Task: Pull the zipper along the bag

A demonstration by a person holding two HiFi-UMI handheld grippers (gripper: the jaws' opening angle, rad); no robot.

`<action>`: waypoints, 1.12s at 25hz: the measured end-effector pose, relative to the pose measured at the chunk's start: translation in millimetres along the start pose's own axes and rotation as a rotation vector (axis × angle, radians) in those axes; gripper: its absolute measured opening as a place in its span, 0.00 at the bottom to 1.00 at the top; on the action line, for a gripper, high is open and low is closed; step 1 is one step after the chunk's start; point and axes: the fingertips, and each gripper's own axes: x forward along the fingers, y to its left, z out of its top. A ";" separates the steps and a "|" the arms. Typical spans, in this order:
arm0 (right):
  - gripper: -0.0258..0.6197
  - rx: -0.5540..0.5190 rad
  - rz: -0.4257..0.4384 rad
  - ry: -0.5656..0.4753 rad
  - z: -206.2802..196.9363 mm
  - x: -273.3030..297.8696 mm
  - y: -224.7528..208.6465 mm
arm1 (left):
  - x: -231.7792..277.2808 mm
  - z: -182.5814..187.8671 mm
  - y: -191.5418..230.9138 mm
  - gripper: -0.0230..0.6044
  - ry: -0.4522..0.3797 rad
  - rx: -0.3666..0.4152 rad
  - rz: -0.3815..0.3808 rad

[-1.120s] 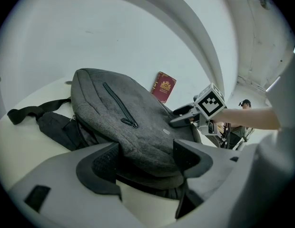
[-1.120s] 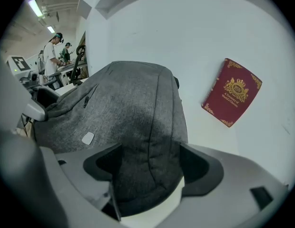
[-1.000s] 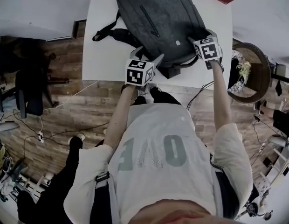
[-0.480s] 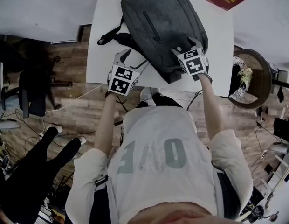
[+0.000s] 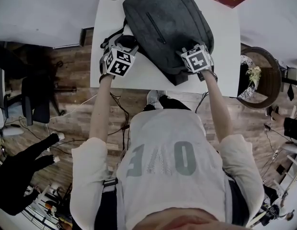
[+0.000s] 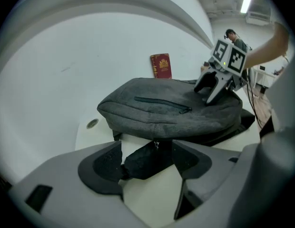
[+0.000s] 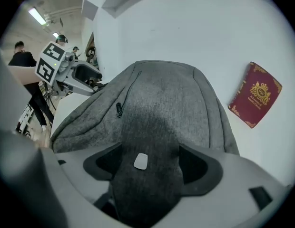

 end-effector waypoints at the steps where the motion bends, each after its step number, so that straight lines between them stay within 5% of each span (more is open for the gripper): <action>1: 0.62 0.000 -0.002 -0.003 -0.4 0.0 0.3 | 4.9 -2.1 0.5 0.59 0.018 0.046 -0.001; 6: 0.62 0.001 -0.006 -0.008 0.4 1.6 0.0 | 17.9 -8.6 3.3 0.44 0.053 0.167 0.027; 17: 0.62 -0.011 -0.004 -0.011 1.0 3.6 -0.3 | 35.8 -12.4 -13.7 0.38 0.075 0.199 -0.059; 21: 0.62 -0.006 -0.008 -0.016 0.7 3.2 -1.3 | 38.7 -13.0 -25.1 0.18 0.066 0.172 -0.166; 28: 0.62 0.001 -0.011 -0.021 0.8 1.4 -0.2 | 36.5 -15.4 -24.4 0.10 0.064 0.130 -0.186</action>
